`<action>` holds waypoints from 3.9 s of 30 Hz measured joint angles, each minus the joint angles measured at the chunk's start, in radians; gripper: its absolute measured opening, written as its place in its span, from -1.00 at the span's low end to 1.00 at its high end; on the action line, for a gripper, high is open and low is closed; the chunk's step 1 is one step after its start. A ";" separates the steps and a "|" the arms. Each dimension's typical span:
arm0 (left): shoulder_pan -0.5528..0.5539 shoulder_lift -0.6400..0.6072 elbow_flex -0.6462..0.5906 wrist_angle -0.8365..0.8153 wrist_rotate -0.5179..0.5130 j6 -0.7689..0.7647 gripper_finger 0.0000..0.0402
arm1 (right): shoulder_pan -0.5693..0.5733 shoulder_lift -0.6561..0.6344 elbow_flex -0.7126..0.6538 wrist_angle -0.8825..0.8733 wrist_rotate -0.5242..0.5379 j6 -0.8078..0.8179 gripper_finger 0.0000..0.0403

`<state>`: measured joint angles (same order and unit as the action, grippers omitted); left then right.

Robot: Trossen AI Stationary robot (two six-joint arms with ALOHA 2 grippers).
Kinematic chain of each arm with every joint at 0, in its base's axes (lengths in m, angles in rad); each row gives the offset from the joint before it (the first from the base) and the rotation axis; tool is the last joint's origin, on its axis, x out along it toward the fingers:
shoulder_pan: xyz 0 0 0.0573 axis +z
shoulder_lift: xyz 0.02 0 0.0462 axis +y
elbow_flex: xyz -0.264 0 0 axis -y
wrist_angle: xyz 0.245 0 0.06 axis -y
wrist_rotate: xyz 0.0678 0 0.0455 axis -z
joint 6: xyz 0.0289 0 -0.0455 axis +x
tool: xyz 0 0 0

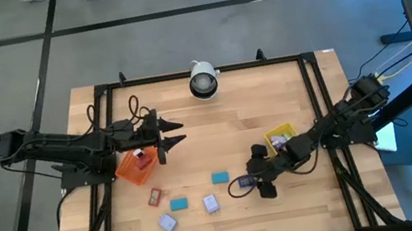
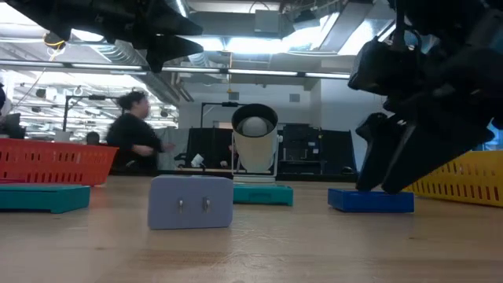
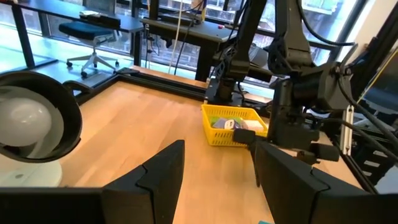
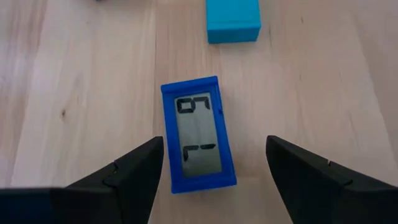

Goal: Pick & Place Office items
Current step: Put the blue digital clock into the orange basket

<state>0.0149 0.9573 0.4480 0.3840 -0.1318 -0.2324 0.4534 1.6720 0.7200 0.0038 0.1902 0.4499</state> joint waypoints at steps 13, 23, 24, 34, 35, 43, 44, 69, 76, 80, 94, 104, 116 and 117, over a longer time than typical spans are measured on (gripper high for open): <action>0.000 0.000 0.000 -0.006 0.000 -0.009 -0.04 | 0.001 0.036 0.000 0.020 0.002 0.065 0.41; 0.000 0.000 0.000 -0.021 0.000 -0.018 -0.04 | 0.003 0.056 0.001 0.046 0.022 0.066 0.27; 0.000 0.000 0.000 -0.021 0.000 -0.018 -0.04 | 0.003 0.057 0.001 0.048 0.026 0.066 0.23; 0.000 0.000 0.000 -0.020 0.000 -0.018 -0.04 | 0.002 0.058 0.001 0.057 0.032 0.090 -0.28; 0.000 0.000 0.000 -0.020 0.000 -0.018 -0.04 | 0.002 0.058 0.001 0.057 0.031 0.091 -0.28; 0.000 0.000 0.000 -0.019 0.001 -0.076 -0.04 | 0.002 0.059 0.000 0.067 0.038 0.092 -0.28; 0.000 0.000 0.000 -0.019 0.002 -0.084 -0.04 | 0.003 0.060 0.000 0.070 0.041 0.092 -0.28; 0.000 0.000 0.000 -0.013 0.080 -0.246 -0.04 | -0.015 -0.083 0.212 -0.312 0.272 -0.157 -0.28; 0.000 0.019 -0.001 0.041 0.090 -0.332 -0.04 | -0.072 -0.133 0.291 -0.373 0.370 -0.323 -0.28; 0.000 0.068 -0.001 0.159 0.157 -0.352 -0.03 | -0.095 -0.133 0.365 -0.418 0.419 -0.431 -0.28; 0.033 0.313 0.027 0.365 0.232 -0.596 -0.03 | -0.141 -0.131 0.462 -0.384 0.501 -0.657 -0.28; 0.066 0.445 0.175 0.368 0.337 -0.578 -0.03 | -0.143 -0.124 0.462 -0.341 0.456 -0.679 -0.28; 0.066 0.480 0.205 0.349 0.361 -0.605 -0.03 | -0.151 -0.118 0.463 -0.324 0.468 -0.708 -0.28; 0.065 0.480 0.205 0.348 0.361 -0.604 -0.03 | -0.152 -0.118 0.463 -0.321 0.467 -0.710 -0.28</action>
<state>0.0803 1.4372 0.6529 0.7318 0.2290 -0.8364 0.3009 1.5537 1.1831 -0.3169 0.6575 -0.2600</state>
